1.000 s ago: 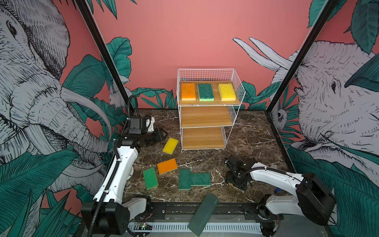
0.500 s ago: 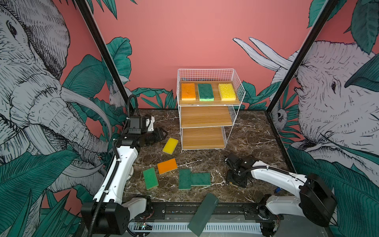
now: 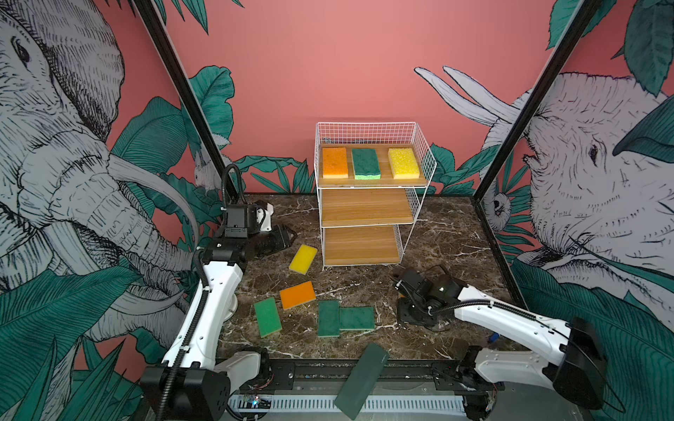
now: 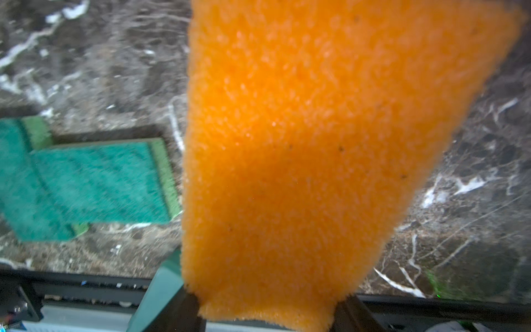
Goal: Arrange cleaning sponges on a shelf
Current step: Pick up the cleaning sponge from the bottom-right of the table.
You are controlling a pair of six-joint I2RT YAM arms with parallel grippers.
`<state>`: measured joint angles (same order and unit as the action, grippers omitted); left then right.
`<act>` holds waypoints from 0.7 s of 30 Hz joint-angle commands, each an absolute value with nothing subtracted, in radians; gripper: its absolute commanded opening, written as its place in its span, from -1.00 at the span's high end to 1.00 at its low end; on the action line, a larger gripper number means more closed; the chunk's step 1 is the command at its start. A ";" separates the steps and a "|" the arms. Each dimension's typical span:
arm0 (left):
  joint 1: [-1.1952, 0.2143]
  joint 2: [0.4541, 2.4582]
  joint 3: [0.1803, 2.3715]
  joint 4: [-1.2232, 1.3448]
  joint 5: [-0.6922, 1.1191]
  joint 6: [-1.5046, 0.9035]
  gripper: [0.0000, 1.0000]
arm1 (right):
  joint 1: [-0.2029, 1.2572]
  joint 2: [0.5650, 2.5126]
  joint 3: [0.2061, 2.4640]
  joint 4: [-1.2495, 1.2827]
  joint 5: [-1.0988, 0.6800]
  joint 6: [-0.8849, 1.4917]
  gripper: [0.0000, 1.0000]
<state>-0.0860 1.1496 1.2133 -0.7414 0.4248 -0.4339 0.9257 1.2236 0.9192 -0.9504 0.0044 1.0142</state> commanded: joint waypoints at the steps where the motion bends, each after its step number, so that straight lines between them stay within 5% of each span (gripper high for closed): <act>1: -0.080 1.109 1.245 -0.780 0.419 -0.408 -0.04 | 0.948 1.252 1.046 -1.057 0.071 0.939 -0.22; 11: -0.081 1.088 1.242 -0.782 0.407 -0.402 -0.04 | 0.933 1.347 1.401 -1.179 0.140 0.709 -0.26; 21: -0.080 1.083 1.227 -0.746 0.413 -0.406 -0.04 | 0.861 1.404 1.514 -1.222 0.131 0.577 -0.27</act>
